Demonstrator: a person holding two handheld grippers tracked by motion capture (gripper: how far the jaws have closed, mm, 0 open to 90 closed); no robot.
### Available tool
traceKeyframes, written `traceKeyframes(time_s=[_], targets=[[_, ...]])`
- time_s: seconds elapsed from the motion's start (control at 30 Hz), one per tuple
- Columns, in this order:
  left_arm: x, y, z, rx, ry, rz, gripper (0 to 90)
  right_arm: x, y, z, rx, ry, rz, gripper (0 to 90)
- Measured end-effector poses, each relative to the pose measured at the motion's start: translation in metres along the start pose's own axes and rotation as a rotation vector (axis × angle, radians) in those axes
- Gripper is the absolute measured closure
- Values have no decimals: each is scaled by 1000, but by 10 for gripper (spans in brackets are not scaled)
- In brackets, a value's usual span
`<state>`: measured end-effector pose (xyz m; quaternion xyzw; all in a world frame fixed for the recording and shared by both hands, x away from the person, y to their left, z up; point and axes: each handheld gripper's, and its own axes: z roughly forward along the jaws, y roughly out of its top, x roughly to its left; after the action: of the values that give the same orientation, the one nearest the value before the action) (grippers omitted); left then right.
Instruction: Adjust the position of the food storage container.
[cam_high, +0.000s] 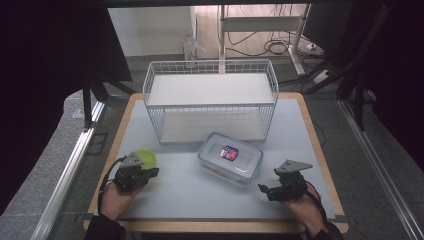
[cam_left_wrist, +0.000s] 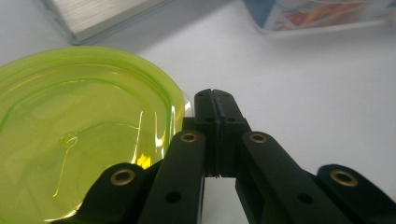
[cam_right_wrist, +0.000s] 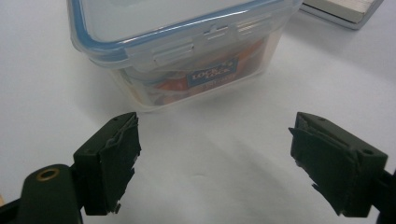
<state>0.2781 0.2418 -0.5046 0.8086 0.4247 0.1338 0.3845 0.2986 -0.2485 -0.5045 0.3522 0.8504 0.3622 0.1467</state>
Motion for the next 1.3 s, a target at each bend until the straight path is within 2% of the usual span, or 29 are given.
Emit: traceKeyframes(time_s=[0.03,0.23,0.3,0.43,0.5,0.57,0.6,0.67,0.7,0.73,0.77,0.87,0.9,0.93,1.07,1.13,1.3], targets=[[0,0,0,0,0,0,900,0,0,0,0,0,0,159],[20,-1,-2,-13,38,-43,900,0,0,0,-3,5,-1,159],[21,-1,-2,-15,34,-43,900,0,0,0,-2,5,0,159],[18,-1,-3,-23,44,-45,900,0,0,0,-3,4,1,159],[15,2,-5,-47,30,-53,870,0,0,0,-16,8,15,160],[8,8,-5,-90,1,-46,813,0,1,-1,-40,12,55,191],[8,8,-5,-90,1,-46,802,0,1,-1,-40,12,55,191],[1,14,-2,-109,-8,-28,794,-1,2,-3,-50,21,83,242],[-2,16,0,-115,-8,-28,797,-1,2,-4,-45,16,92,296],[-3,18,2,-119,-14,-24,797,-1,2,-4,-45,16,92,296],[-5,22,5,-122,-21,-17,807,-1,2,-5,-41,16,91,337],[-10,31,14,-124,-26,-16,859,1,4,-7,-18,24,68,550],[-12,35,19,-121,-26,-6,874,3,5,-8,-19,31,52,664],[-13,38,22,-113,-27,3,874,3,5,-8,-19,31,52,664],[-18,55,41,-102,-40,28,884,6,10,-10,-31,27,30,843],[-21,62,52,-98,-49,36,885,7,13,-10,-36,16,26,900],[-29,78,81,-69,-16,81,862,4,18,-4,-22,0,47,900]])
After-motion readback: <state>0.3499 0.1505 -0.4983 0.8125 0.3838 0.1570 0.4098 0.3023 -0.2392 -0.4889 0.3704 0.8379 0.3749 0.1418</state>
